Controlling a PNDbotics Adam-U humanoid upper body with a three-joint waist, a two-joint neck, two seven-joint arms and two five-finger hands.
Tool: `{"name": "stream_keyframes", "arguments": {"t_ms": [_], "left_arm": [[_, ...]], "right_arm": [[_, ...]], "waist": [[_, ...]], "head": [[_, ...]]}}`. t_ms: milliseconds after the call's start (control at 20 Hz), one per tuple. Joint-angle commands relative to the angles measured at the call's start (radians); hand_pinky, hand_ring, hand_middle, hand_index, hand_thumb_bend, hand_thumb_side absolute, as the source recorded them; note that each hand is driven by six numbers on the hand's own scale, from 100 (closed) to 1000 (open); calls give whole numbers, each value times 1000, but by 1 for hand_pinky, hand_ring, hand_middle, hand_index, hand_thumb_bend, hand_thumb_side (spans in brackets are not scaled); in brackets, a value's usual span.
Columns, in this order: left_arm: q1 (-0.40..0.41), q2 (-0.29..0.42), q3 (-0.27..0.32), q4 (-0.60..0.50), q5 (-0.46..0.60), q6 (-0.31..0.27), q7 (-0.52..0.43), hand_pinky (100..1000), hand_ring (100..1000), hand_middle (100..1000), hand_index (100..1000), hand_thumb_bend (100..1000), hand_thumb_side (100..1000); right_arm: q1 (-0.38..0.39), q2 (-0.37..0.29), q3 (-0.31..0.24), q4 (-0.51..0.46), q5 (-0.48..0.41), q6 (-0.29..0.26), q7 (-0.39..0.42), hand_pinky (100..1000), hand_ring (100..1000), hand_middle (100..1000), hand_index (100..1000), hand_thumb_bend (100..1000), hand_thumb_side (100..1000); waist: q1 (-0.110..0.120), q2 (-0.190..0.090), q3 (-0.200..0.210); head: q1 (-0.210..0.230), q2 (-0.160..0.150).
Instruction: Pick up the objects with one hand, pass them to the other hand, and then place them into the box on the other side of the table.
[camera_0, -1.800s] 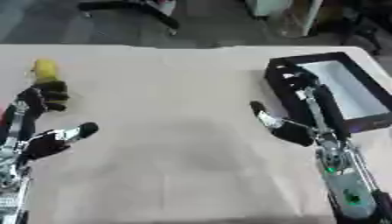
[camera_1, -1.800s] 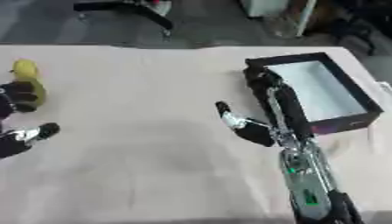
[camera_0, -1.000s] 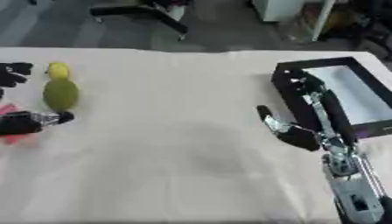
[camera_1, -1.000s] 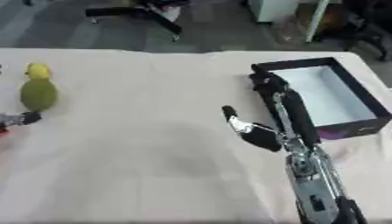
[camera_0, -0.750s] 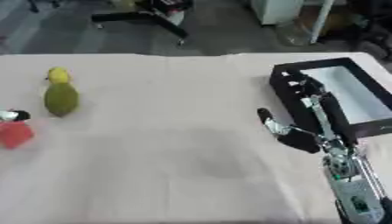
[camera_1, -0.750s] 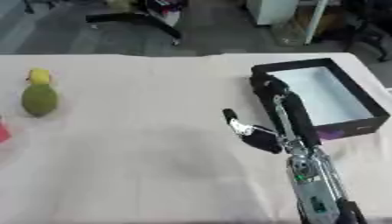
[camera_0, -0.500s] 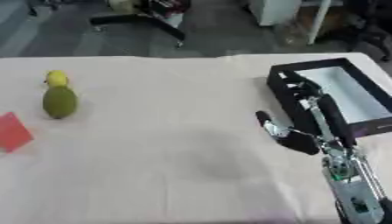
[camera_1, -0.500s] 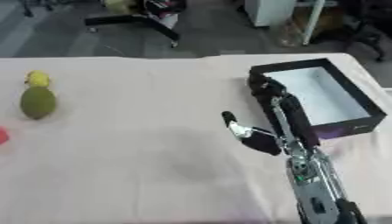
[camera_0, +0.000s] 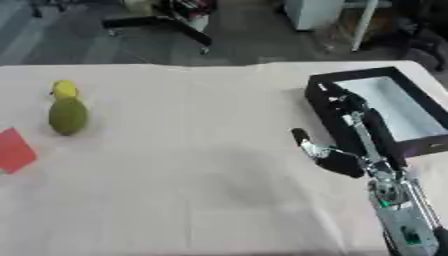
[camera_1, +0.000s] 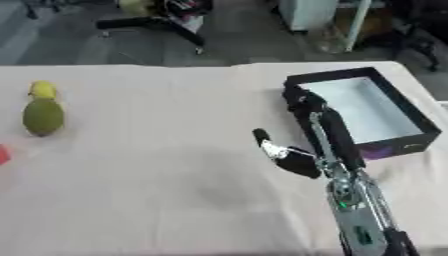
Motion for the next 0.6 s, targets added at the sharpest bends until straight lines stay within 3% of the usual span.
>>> {"name": "stream_keyframes", "arguments": {"t_ms": [50,300,600], "left_arm": [[-15,7,-5,8,-6,-1,15,816,719,709,842,860,265],[-10,-31,-6,14,-46,21,125,775,672,657,794,769,277],[6,-52,5,-1,-43,38,348,588,492,465,592,451,190]], "right_arm": [[-13,-13,0,-12,-3,0,3,618,690,769,951,400,503],[-13,-12,2,-11,-5,1,5,618,690,769,951,393,507],[-14,-10,1,-11,-5,3,6,618,690,769,951,389,508]], "waist": [[1,-10,-1],[-3,-8,-2],[-6,-6,-2]], "head": [[-6,5],[-7,5],[-8,5]]}}
